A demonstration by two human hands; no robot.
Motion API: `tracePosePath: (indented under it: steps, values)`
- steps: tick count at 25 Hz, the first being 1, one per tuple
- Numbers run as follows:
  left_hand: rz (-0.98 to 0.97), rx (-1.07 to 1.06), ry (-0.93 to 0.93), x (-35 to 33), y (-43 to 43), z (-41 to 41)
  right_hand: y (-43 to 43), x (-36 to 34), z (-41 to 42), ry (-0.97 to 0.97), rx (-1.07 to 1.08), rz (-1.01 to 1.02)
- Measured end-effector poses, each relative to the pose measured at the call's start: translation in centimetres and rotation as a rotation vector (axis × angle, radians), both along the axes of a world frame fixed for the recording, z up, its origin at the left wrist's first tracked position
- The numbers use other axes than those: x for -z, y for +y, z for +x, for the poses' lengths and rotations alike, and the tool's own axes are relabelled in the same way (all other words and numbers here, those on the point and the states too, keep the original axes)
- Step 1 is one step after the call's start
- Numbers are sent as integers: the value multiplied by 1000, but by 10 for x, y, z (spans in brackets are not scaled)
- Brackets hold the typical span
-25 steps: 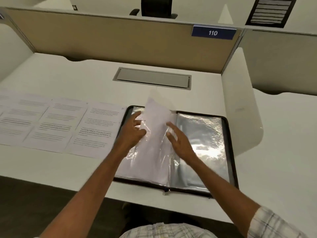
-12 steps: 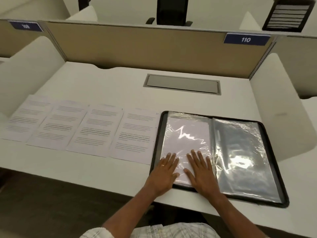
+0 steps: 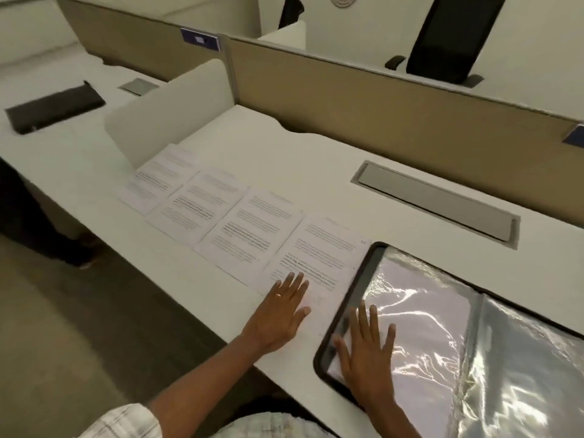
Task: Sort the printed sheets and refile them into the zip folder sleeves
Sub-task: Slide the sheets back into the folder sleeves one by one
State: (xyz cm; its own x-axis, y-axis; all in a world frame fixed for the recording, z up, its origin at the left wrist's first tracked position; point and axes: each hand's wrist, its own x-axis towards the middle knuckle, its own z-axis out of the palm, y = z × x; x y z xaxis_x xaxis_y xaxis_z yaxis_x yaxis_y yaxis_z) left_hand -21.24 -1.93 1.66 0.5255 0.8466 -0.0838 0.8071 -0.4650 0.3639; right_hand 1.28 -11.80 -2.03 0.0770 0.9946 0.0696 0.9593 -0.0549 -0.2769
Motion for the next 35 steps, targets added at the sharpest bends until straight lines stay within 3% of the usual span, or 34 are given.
tracePosePath:
  steps: [3,9,15,22,29,33,35]
  values:
    - [36,-95,107,-8,30,-62,53,-8,-53,1,-111,8]
    - [63,-233,153,-10,119,-181,149,-24,-171,21,-177,37]
    - [47,-215,168,-10,211,-296,234,-20,-301,9,-150,-13]
    - [45,-218,165,-14,281,-393,301,-36,-390,64,-184,-63]
    - [27,-364,65,-15,341,-448,372,-62,-439,409,-233,-67]
    - [-31,-465,16,-1,385,-488,414,-56,-475,766,-26,-187]
    - [-97,-526,-23,7,405,-509,437,-51,-494,839,144,-270]
